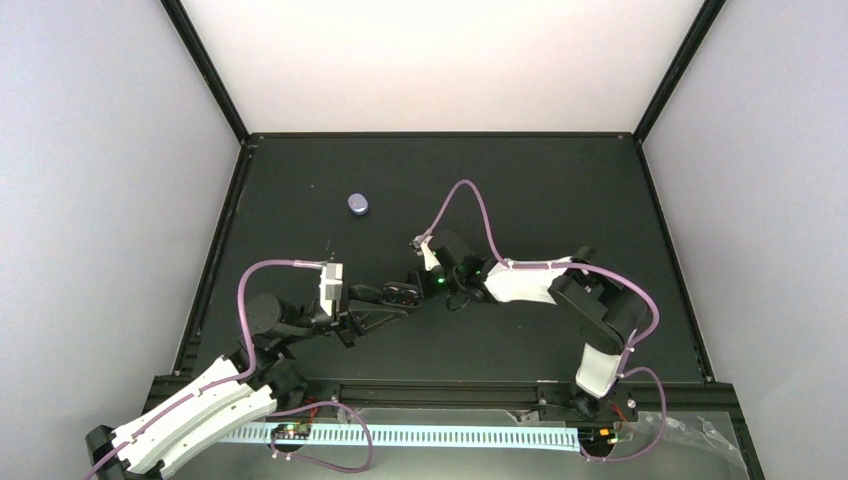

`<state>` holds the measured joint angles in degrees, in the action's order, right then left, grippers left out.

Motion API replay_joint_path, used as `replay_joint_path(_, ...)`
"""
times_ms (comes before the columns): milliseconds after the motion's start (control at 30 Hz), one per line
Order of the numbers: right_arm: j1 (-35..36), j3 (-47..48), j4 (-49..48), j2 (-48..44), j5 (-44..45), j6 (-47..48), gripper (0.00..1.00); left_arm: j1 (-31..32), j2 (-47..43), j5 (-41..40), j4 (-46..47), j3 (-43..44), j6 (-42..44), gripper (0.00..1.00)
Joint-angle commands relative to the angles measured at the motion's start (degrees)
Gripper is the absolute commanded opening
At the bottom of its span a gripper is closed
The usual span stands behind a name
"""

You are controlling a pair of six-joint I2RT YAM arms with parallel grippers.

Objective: Insert the wireless bluetooth earbuds into the charging case
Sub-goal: Pick up the earbud from the center of the board.

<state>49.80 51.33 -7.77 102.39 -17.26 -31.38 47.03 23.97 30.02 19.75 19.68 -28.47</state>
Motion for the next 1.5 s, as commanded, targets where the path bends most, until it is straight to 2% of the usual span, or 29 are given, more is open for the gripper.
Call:
replay_joint_path(0, -0.29, -0.62, -0.67, -2.84, 2.35, 0.53, 0.43, 0.48, -0.8, -0.25, 0.06, 0.18, 0.6, 0.02)
replay_joint_path(233, 0.82, -1.15, 0.28, -4.65, 2.75, -1.24, 0.43, 0.5, -1.72, -0.63, -0.29, 0.18, 0.86, 0.02)
replay_joint_path(900, 2.43, 6.92, 0.34, 5.7, -0.41, -3.34, 0.42, 0.51, -3.87, -1.06, -2.5, 0.01, 1.46, 0.02)
replay_joint_path(1467, 2.52, 3.11, 4.95, 4.05, 7.22, -2.94, 0.4, 0.44, -3.85, -1.41, -2.97, 0.09, 1.9, 0.02)
